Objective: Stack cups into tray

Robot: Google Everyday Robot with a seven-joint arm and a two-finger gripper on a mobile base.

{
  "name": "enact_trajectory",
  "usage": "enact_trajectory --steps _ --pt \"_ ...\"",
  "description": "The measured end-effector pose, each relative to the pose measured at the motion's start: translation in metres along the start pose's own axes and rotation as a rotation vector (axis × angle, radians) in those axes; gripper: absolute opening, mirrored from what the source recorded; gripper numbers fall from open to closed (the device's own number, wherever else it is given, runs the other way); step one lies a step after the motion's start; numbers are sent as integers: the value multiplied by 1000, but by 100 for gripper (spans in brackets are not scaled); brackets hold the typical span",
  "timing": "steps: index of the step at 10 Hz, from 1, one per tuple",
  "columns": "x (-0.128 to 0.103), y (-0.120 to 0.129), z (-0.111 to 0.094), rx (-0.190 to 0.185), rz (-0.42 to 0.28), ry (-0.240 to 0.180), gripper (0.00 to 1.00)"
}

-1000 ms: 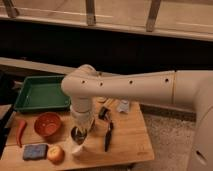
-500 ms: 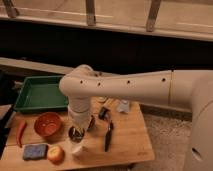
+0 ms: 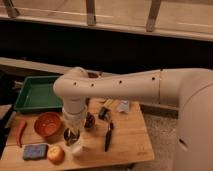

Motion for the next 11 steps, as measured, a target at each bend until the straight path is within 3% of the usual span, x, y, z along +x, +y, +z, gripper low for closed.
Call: enact_trajectory --steps 5,7,10,11 --pt "-2 -8 27 -36 27 43 1" --pt "-3 -8 34 -47 31 51 17" --pt "-5 -5 40 -58 28 59 25" --pt "-5 -4 42 -62 30 62 37"
